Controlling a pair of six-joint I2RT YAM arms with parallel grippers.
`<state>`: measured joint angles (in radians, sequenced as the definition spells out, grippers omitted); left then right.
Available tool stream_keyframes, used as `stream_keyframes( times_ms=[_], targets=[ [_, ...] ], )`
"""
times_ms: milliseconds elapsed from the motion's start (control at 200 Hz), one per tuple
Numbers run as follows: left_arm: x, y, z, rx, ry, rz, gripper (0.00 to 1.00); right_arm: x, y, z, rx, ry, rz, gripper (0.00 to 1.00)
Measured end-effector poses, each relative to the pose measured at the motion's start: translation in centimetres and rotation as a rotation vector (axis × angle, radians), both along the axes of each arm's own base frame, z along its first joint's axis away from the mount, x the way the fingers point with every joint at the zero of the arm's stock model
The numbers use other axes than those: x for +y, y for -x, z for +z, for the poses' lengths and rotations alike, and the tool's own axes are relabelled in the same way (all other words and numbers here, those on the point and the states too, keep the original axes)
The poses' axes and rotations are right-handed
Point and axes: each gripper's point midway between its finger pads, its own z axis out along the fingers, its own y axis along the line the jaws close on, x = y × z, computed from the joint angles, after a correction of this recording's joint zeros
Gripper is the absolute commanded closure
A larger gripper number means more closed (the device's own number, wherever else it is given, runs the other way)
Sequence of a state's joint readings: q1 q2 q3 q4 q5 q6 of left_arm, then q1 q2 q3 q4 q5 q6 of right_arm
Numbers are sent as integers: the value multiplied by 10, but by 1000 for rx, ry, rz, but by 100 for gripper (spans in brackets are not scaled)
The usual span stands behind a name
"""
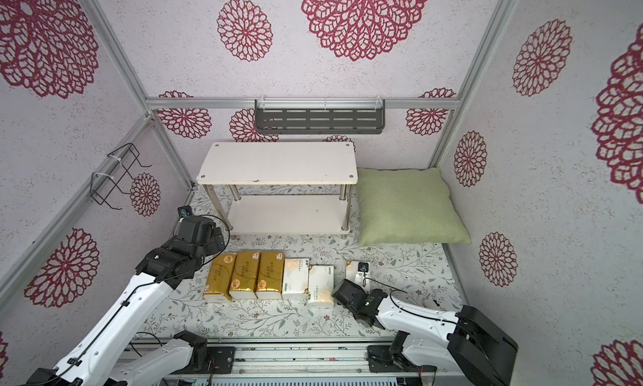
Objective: Place the tissue boxes on the shelf by color
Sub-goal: Pick up the box of tissues from the center of the board.
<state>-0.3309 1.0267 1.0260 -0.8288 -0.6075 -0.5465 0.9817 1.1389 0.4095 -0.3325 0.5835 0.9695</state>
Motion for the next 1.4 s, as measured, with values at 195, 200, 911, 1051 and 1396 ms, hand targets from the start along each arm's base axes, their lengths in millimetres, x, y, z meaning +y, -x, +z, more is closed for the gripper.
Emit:
stream_keyframes(
  times_ms=[195,200,911,1051,1396],
  targets=[
    [0,0,0,0,0,0,3,0,-8,0,-18,15,4,1],
    [0,0,0,0,0,0,3,0,-8,-1,-18,16,5,1],
    [1,0,0,0,-4,3,3,5,-17,2,-11,-1,34,11],
    [1,0,0,0,-4,3,3,10,-18,12,-11,-6,59,11],
    [1,-2,-3,12,-11,5,3,28,-27,52,-50,-40,124,12]
  ],
)
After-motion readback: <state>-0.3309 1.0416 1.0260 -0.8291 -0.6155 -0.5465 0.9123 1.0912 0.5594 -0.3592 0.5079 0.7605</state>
